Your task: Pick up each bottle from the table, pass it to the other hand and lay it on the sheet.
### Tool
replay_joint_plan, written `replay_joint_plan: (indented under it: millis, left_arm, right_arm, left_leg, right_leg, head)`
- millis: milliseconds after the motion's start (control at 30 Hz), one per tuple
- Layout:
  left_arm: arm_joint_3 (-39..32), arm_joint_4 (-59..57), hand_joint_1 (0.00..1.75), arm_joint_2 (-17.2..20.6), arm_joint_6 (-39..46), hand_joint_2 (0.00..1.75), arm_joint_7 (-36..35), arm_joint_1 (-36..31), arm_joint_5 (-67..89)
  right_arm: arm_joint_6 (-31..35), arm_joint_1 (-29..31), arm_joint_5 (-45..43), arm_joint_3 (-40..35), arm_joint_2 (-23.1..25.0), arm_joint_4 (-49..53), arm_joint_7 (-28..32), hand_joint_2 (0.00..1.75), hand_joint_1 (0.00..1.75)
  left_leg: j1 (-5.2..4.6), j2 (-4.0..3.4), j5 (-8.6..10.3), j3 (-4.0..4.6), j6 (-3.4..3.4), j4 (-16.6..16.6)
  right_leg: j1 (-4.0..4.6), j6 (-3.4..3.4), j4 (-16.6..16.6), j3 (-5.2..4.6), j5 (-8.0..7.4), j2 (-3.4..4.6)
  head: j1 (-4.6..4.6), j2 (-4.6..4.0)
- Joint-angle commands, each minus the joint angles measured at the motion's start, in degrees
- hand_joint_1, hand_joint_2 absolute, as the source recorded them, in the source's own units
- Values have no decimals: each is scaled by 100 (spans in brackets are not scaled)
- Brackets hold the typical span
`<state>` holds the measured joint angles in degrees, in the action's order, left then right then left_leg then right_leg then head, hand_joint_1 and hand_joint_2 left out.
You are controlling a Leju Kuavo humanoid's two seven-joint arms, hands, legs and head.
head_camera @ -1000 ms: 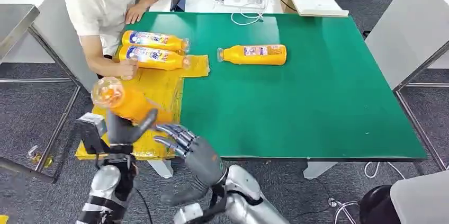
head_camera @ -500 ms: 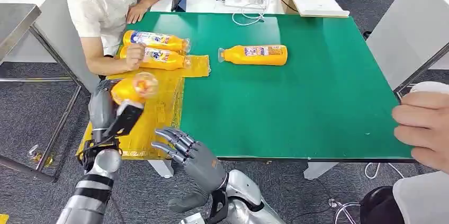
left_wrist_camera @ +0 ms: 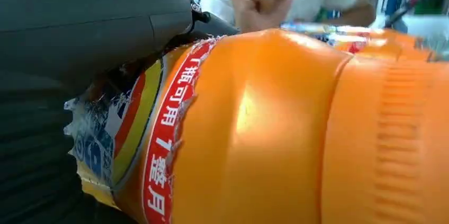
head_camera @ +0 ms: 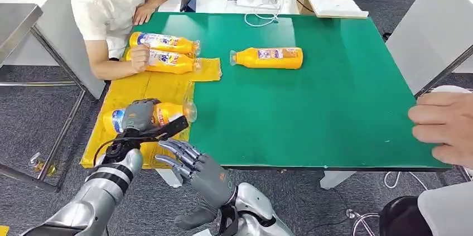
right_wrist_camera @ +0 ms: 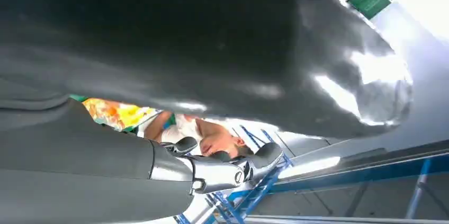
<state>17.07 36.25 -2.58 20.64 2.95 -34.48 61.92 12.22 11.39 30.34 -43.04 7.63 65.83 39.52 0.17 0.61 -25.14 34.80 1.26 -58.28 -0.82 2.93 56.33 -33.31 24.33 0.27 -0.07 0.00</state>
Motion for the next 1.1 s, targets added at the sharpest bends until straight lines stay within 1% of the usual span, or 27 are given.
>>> replay_joint_plan:
  millis: [33, 100, 133, 167, 200, 233, 300, 367, 400, 433, 467, 500, 533, 700, 733, 833, 867, 967, 1000, 1033, 1067, 1100]
  left_arm:
    - [365, -1104, 75, -34, -524, 175, -150, -653, 118]
    - [365, -1104, 75, -34, -524, 175, -150, -653, 118]
    - [365, -1104, 75, -34, -524, 175, -150, -653, 118]
    - [369, -1120, 24, -33, -542, 175, -155, -663, 122]
    - [309, -1160, 2, -64, -603, 175, -124, -680, 60]
    - [209, -1158, 0, -97, -649, 175, -20, -660, -62]
    - [-105, -1065, 0, -179, -1044, 175, 438, -548, -604]
    - [-138, -1029, 0, -193, -1122, 175, 529, -494, -708]
    - [-459, -913, 0, -233, -1673, 175, 1028, -396, -1358]
    - [-592, -758, 0, -215, -2033, 175, 1352, -283, -1806]
    - [-652, -658, 0, -183, -2324, 175, 1498, -209, -2120]
    - [-615, -548, 0, -129, -2390, 175, 1604, -153, -2240]
    - [-728, -457, 0, -128, -2631, 175, 1736, -111, -2585]
    - [-647, -74, 0, -96, -2742, 175, 1847, 23, -3063]
    - [-622, 117, 0, -88, -2914, 175, 1937, 104, -3386]
    - [-673, 732, 0, -52, -3462, 175, 2119, 394, -4329]
    - [-673, 732, 0, -52, -3462, 175, 2119, 394, -4329]
    - [-673, 732, 0, -52, -3462, 175, 2119, 394, -4329]
    - [-706, 896, 0, -40, -3586, 175, 2220, 483, -4508]
    - [-813, 1201, 0, -31, -4057, 175, 2151, 643, -5138]
    - [-783, 1440, 0, 11, -4121, 175, 2078, 755, -5388]
    - [-848, 2013, 0, -16, -3991, 175, 2150, 1029, -5839]
  right_arm:
    - [-62, 73, -51, -99, -5, -123, 35, 0, 0]
    - [-62, 73, -51, -99, -5, -123, 35, 0, 0]
    - [-62, 73, -51, -99, -5, -123, 35, 0, 0]
    - [-61, 79, -52, -98, -2, -129, 37, 0, 0]
    - [-33, 76, -69, -89, 12, -154, 48, 0, 0]
    - [-17, 68, -99, -90, 18, -167, 48, 0, 0]
    - [50, 68, -165, -141, 16, -208, 48, 0, 0]
    - [78, 70, -187, -166, 12, -229, 48, 0, 0]
    - [143, 103, -275, -267, -25, -235, 48, 0, 0]
    - [210, 145, -396, -375, -60, -264, 48, 0, 0]
    - [279, 182, -477, -463, -89, -296, 48, 0, 0]
    - [326, 204, -539, -526, -110, -307, 48, 0, 0]
    - [367, 224, -594, -567, -131, -315, 48, 0, 0]
    - [447, 269, -698, -643, -158, -358, 48, 0, 0]
    - [459, 267, -735, -657, -166, -351, 48, 0, 0]
    - [513, 270, -798, -729, -200, -331, 48, 0, 0]
    - [513, 270, -798, -729, -200, -331, 48, 0, 0]
    - [513, 270, -798, -729, -200, -331, 48, 0, 0]
    - [536, 271, -796, -744, -202, -336, 48, 0, 0]
    - [553, 270, -832, -778, -219, -318, 48, 0, 0]
    - [570, 263, -863, -783, -224, -314, 48, 0, 0]
    - [649, 238, -828, -773, -229, -338, 48, 0, 0]
  left_leg:
    - [3, 0, 0, -21, -8, 2]
    - [1, -1, 2, -15, -4, 3]
    - [2, -5, 0, -25, -6, 3]
    - [3, -6, 0, -26, -6, 3]
    - [3, -7, 0, -34, -10, 4]
    - [3, -3, 0, -32, -8, 3]
    - [2, -6, -1, -37, -8, 5]
    - [2, -12, -3, -42, -8, 8]
    - [0, -9, -2, -40, -7, 8]
    - [1, -4, -3, -49, -9, 12]
    - [0, -9, -2, -42, -8, 9]
    - [0, -18, -5, -54, -9, 14]
    - [3, -26, -7, -53, -10, 12]
    - [0, -15, 1, -30, -7, 6]
    - [0, -22, 0, -42, -10, 10]
    - [0, -18, 0, -34, -8, 7]
    - [1, -22, -3, -43, -10, 10]
    - [2, -13, -2, -33, -8, 5]
    - [4, -16, -5, -38, -9, 5]
    - [4, -19, -7, -41, -10, 4]
    - [2, -20, -5, -37, -9, 6]
    - [3, -27, -9, -41, -10, 5]
  right_leg:
    - [4, -13, 0, 20, 3, -7]
    - [2, -7, -1, 12, 0, -2]
    - [3, -10, -1, 22, 1, -1]
    - [4, -8, -1, 22, 0, 1]
    - [5, -12, -2, 31, 2, -1]
    - [4, -10, 0, 30, 3, -3]
    - [3, -10, 0, 33, 4, -1]
    - [3, -10, -3, 37, 4, 4]
    - [1, -9, -2, 36, 5, 2]
    - [2, -12, -7, 48, 8, -5]
    - [1, -8, -5, 39, 4, 4]
    - [1, -12, -9, 48, 4, 11]
    - [4, -13, -9, 47, 3, 18]
    - [1, -6, -2, 26, -3, 11]
    - [2, -11, -5, 35, -3, 16]
    - [1, -7, -3, 28, -1, 12]
    - [3, -11, -5, 36, 1, 14]
    - [3, -7, 1, 29, 2, 8]
    - [5, -10, -1, 35, 3, 9]
    - [5, -11, 0, 37, 5, 11]
    - [3, -10, 1, 31, 3, 13]
    - [4, -12, 1, 34, 4, 19]
  head:
    - [-2, 0]
    - [-2, 0]
    - [-2, 0]
    - [-2, 0]
    - [-2, 0]
    - [0, 0]
    - [0, 0]
    - [-2, 0]
    - [0, 0]
    - [0, 0]
    - [-2, 0]
    - [0, 0]
    - [-2, 0]
    - [0, 0]
    - [0, 0]
    - [-2, 0]
    - [0, 0]
    - [0, 0]
    - [2, 0]
    - [0, 0]
    - [0, 0]
    - [0, 0]
